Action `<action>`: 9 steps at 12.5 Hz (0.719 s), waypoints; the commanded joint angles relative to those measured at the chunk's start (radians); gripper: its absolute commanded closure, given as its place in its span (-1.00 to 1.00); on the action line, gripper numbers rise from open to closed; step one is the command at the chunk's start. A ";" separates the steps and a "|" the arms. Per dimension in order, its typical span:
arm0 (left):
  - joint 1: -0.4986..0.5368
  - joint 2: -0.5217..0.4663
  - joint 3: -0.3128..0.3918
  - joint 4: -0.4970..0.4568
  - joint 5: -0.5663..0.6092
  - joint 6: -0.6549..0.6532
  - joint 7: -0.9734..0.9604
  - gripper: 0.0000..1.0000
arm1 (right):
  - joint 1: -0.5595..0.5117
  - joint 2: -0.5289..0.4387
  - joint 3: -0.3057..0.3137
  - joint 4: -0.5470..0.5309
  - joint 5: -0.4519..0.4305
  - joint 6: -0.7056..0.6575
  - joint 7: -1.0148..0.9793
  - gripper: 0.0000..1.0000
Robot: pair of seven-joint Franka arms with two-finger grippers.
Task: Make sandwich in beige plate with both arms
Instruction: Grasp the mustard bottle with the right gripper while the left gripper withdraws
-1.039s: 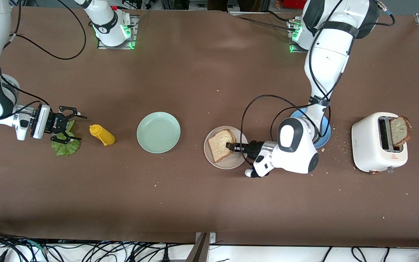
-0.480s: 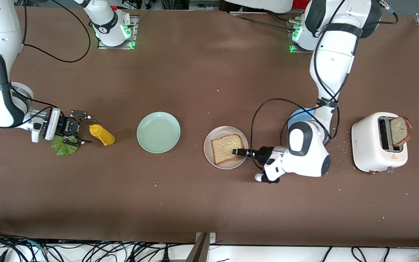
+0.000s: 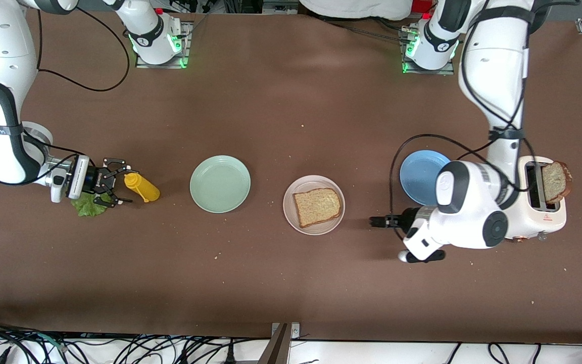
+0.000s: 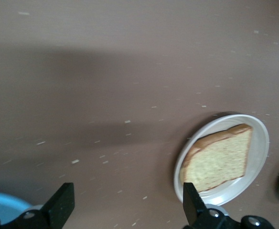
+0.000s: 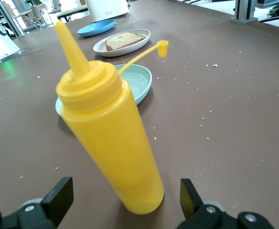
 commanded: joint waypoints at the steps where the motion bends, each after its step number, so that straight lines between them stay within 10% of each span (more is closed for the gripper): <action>1: 0.098 -0.071 -0.006 -0.011 0.139 -0.113 -0.019 -0.99 | -0.008 0.036 0.018 0.033 0.056 -0.021 -0.039 -0.99; 5: 0.160 -0.198 -0.005 -0.011 0.342 -0.224 -0.019 -0.99 | -0.004 0.045 0.020 0.033 0.060 -0.019 -0.044 -0.95; 7: 0.181 -0.260 -0.003 -0.006 0.403 -0.265 -0.021 -0.99 | -0.002 0.043 0.024 0.058 0.058 -0.017 -0.067 0.38; 9: 0.183 -0.312 0.016 -0.001 0.469 -0.305 -0.025 -0.99 | 0.001 0.043 0.024 0.067 0.057 -0.014 -0.070 0.88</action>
